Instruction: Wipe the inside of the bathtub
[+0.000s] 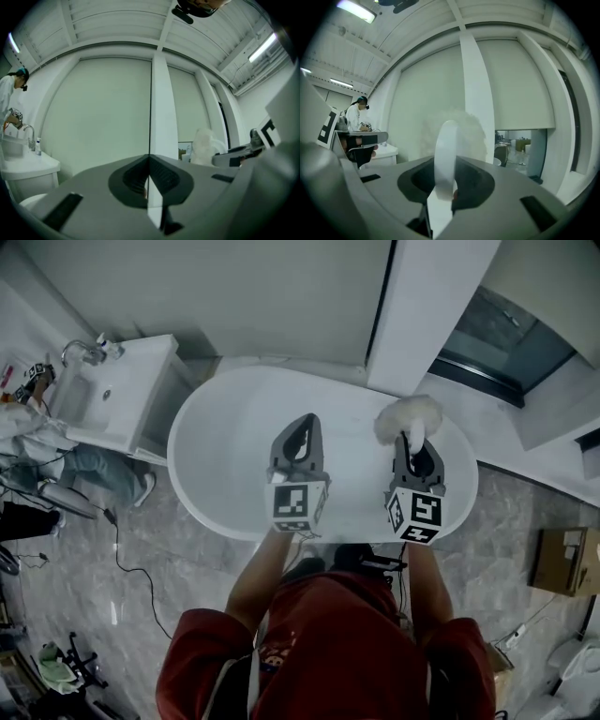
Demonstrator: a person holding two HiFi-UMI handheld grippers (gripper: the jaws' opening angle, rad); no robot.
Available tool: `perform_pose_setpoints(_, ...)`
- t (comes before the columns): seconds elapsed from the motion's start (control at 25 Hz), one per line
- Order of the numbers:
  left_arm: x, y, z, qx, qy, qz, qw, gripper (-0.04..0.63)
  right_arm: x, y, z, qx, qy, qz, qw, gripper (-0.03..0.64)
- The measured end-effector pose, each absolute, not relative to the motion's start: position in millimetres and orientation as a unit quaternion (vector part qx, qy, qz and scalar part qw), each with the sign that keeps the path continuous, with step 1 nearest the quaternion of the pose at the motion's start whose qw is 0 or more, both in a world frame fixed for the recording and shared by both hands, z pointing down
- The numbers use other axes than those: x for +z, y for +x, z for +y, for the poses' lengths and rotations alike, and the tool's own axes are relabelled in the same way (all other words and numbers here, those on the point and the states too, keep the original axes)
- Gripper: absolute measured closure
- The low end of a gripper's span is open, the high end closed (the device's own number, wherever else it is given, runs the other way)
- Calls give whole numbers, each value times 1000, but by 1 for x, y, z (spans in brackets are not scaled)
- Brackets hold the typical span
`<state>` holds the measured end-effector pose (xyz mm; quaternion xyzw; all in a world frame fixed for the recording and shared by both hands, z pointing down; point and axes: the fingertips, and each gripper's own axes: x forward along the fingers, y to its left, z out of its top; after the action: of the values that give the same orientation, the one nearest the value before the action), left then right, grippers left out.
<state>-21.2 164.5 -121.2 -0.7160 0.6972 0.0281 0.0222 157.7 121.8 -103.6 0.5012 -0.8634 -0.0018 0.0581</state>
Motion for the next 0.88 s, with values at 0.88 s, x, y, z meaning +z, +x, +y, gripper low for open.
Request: perform_pose_setpoints(0.88, -164, 26, 238, 53, -751, 656, 62, 580, -140, 190, 197, 7, 496, -868, 32, 526)
